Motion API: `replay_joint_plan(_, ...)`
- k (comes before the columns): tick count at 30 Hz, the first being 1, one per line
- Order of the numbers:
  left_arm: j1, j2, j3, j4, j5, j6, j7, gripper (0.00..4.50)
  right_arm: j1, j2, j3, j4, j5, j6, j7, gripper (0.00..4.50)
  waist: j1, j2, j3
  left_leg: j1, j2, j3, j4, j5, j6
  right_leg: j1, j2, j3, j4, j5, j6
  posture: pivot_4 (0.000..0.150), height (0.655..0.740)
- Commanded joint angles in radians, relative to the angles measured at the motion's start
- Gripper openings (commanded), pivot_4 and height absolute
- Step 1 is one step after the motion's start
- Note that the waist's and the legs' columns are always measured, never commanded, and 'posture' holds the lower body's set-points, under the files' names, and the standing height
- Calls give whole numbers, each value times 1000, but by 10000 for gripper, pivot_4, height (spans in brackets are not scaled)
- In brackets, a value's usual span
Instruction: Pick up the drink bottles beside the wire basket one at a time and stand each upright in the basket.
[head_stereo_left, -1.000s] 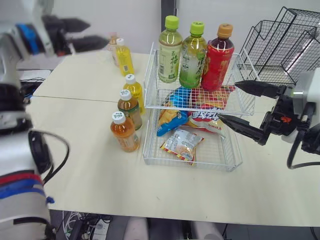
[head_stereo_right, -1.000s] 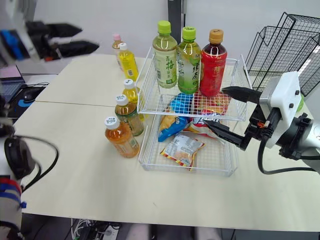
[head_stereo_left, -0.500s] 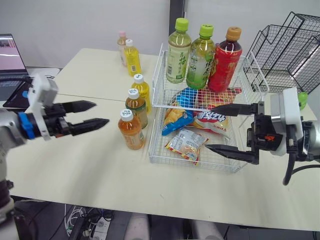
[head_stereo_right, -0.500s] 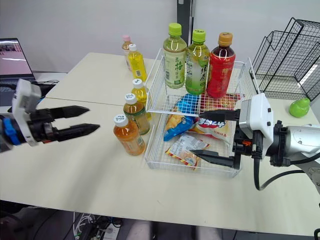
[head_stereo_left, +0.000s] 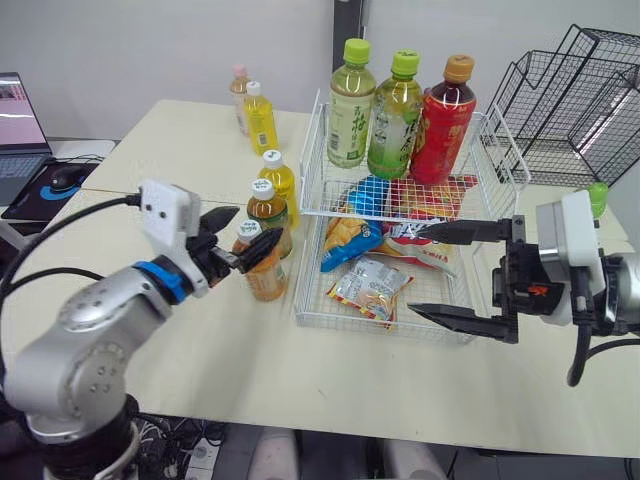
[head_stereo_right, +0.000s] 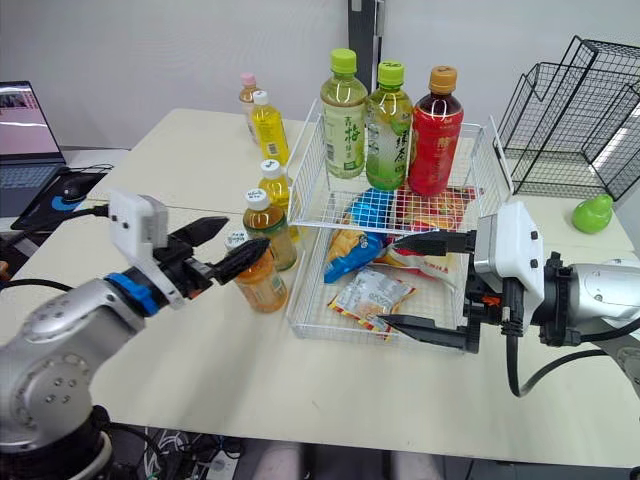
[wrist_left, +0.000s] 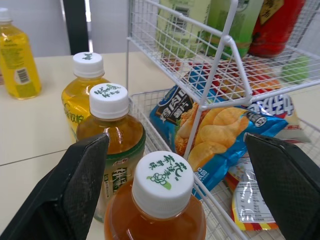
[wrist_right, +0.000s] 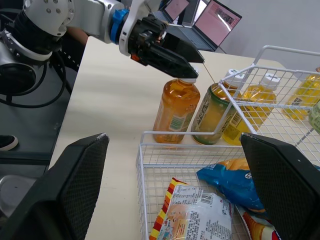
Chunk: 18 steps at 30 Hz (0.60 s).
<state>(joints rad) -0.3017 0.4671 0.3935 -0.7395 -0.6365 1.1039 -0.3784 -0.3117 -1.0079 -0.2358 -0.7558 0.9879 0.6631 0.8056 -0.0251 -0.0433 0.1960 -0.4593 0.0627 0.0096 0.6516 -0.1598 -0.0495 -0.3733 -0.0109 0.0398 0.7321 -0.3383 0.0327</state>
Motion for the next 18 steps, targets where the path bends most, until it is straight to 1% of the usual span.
replay_joint_plan(1, -7, -37, -45, -58, 41, -1, 124, 44786, 3, -6, -38, -25, 14, -8, 0, 45000, 0, 0, 0, 0, 0, 0, 0, 0, 0, 0, 0, 0, 0, 0, 0, 1500, 6907)
replay_joint_plan(6, -11, -64, -94, -47, 70, -8, 208, 44786, 9, -8, -44, -33, 20, -9, -4, 45000, 0, 0, 0, 1, 0, 0, 0, 0, 0, 0, 1, 0, 0, 0, 0, 1500, 6907)
replay_joint_plan(7, -7, -65, -103, -48, 68, -10, 211, 40958, 9, -8, -44, -34, 21, -8, -5, 45000, 0, 0, 0, 1, 0, 0, 0, 0, 0, 0, 2, 1, 0, 0, 0, 1500, 6907)
replay_joint_plan(9, 1, -72, -107, -50, 63, -12, 219, 35789, 9, -8, -46, -37, 22, -8, -6, 45000, 0, 0, 0, 1, 0, 0, 0, 0, 0, 0, 2, 1, 0, 0, 0, 1500, 6907)
replay_joint_plan(15, 28, -63, -112, -46, 63, -24, 221, 16435, 10, -10, -51, -40, 26, -4, -13, 45000, 1, 0, 0, 1, 0, 0, -1, 0, 0, 0, 2, 1, -1, 0, 0, 1500, 6907)
replay_joint_plan(16, 34, -59, -109, -44, 65, -29, 219, 13994, 9, -9, -51, -39, 26, -4, -14, 45000, 1, 0, 0, 1, 0, 0, -1, 0, 0, 0, 2, 1, -1, 0, 0, 1500, 6907)
replay_joint_plan(18, 42, -43, -102, -43, 63, -43, 205, 13775, 9, -8, -53, -39, 24, -6, -19, 45000, 1, 0, 0, 1, 0, 1, -1, 0, 0, 1, 2, 1, -3, 0, 0, 1500, 6907)
